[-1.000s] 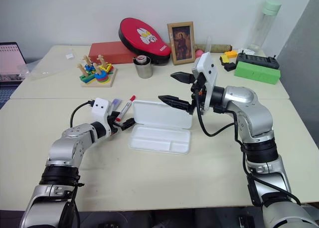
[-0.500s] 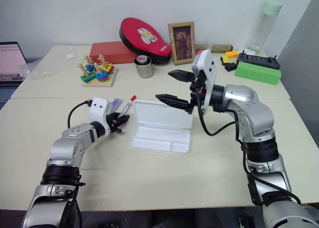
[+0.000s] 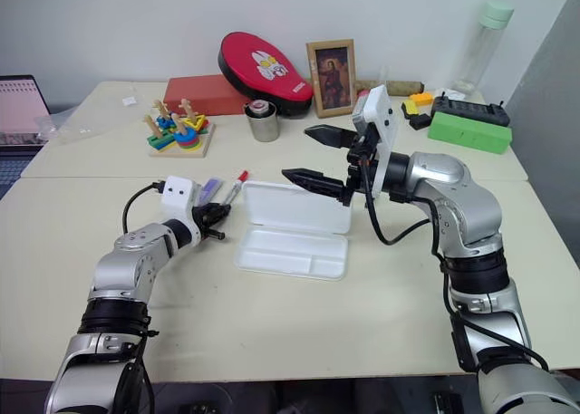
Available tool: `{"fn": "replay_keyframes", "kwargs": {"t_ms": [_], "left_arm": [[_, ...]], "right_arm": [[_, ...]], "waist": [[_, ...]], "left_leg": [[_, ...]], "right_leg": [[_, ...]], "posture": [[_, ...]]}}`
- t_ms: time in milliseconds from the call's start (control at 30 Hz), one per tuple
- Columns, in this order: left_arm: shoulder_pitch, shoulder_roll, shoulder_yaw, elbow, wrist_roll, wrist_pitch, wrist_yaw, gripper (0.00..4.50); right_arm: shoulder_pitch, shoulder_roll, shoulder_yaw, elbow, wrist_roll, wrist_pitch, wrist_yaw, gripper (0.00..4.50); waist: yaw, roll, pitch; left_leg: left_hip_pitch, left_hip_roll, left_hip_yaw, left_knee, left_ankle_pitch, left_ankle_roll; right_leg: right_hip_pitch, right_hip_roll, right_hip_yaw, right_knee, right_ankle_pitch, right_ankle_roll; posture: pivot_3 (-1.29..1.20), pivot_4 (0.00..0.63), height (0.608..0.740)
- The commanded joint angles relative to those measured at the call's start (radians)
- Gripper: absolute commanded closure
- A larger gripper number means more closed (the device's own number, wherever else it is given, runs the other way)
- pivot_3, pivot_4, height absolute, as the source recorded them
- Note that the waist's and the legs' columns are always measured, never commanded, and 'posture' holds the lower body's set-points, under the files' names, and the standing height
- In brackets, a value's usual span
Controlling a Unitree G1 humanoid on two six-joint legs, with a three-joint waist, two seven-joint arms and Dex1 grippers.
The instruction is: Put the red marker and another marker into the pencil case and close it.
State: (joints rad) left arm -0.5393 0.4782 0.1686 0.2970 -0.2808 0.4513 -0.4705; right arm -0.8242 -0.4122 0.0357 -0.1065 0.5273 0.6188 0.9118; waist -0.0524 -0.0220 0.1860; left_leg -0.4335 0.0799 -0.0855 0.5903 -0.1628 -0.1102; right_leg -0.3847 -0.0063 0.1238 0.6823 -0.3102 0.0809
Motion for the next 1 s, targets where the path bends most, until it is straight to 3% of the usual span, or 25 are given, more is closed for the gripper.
{"fn": "replay_keyframes", "kwargs": {"t_ms": [33,100,233,367,467,633,800,867,1000], "left_arm": [[-0.127,0.005,0.116,-0.274,-0.214,-0.003,-0.083,4.03],[-0.138,0.030,0.084,-0.385,-0.279,0.022,-0.181,4.03],[-0.090,0.166,-0.123,-0.515,-0.254,-0.001,-0.491,4.03],[-0.074,0.269,-0.251,-0.454,-0.158,-0.116,-0.697,4.03],[-0.107,0.331,-0.377,-0.262,0.031,-0.335,-0.816,4.03],[-0.190,0.297,-0.472,0.004,0.165,-0.546,-0.911,4.03],[-0.250,0.212,-0.495,0.140,0.186,-0.600,-0.963,4.03],[-0.268,0.194,-0.504,0.190,0.222,-0.637,-0.960,3.33],[-0.286,0.167,-0.497,0.240,0.236,-0.658,-0.962,2.68]], "right_arm": [[-0.019,-0.053,-0.094,-0.071,0.084,0.034,0.013,0.00],[0.006,-0.100,-0.133,-0.106,0.144,0.068,0.046,0.00],[0.079,-0.220,-0.164,-0.157,0.183,0.096,0.106,0.00],[0.112,-0.271,-0.168,-0.157,0.165,0.072,0.104,0.00],[0.139,-0.291,-0.179,-0.182,0.169,0.072,0.078,0.00],[0.193,-0.299,-0.191,-0.251,0.188,0.088,0.038,0.00],[0.240,-0.313,-0.213,-0.312,0.200,0.112,-0.003,0.00],[0.254,-0.322,-0.216,-0.329,0.202,0.119,-0.015,0.00],[0.270,-0.331,-0.222,-0.350,0.221,0.126,-0.032,0.00]], "waist": [[0.008,-0.002,0.001],[0.016,-0.002,0.002],[0.018,0.001,-0.001],[0.001,0.005,0.001],[-0.009,0.005,0.001],[-0.004,0.005,0.001],[0.007,0.005,0.001],[0.006,0.005,0.001],[-0.001,0.005,0.001]], "left_leg": [[-0.001,0.000,-0.001,0.000,0.000,0.000],[-0.003,0.000,-0.001,0.000,0.000,0.000],[0.000,-0.001,0.002,-0.002,0.000,0.000],[0.002,0.001,0.003,-0.001,0.000,0.000],[0.002,0.001,0.004,0.000,0.000,0.001],[0.000,0.001,0.004,0.000,0.000,0.001],[-0.002,0.000,0.004,0.000,0.000,0.001],[-0.002,0.001,0.004,0.000,0.000,0.001],[-0.002,0.001,0.004,0.000,0.000,0.001]], "right_leg": [[0.000,0.000,-0.001,0.000,0.000,0.000],[-0.001,0.000,-0.001,-0.001,0.000,0.000],[0.003,-0.002,-0.001,-0.004,-0.002,0.000],[0.002,0.000,-0.001,-0.001,-0.003,-0.001],[0.001,0.000,0.000,-0.001,-0.003,0.000],[0.000,0.000,0.001,-0.002,-0.003,0.000],[-0.001,0.000,0.000,-0.001,-0.003,0.000],[-0.001,0.000,0.000,-0.002,-0.003,0.000],[-0.001,0.000,0.000,-0.001,-0.003,0.000]], "posture": [[0.00,0.150,0.740],[0.00,0.150,0.740],[0.00,0.150,0.740],[0.00,0.150,0.740],[0.00,0.150,0.740],[0.00,0.150,0.740],[0.00,0.150,0.740],[0.00,0.150,0.740],[0.00,0.150,0.740]]}}
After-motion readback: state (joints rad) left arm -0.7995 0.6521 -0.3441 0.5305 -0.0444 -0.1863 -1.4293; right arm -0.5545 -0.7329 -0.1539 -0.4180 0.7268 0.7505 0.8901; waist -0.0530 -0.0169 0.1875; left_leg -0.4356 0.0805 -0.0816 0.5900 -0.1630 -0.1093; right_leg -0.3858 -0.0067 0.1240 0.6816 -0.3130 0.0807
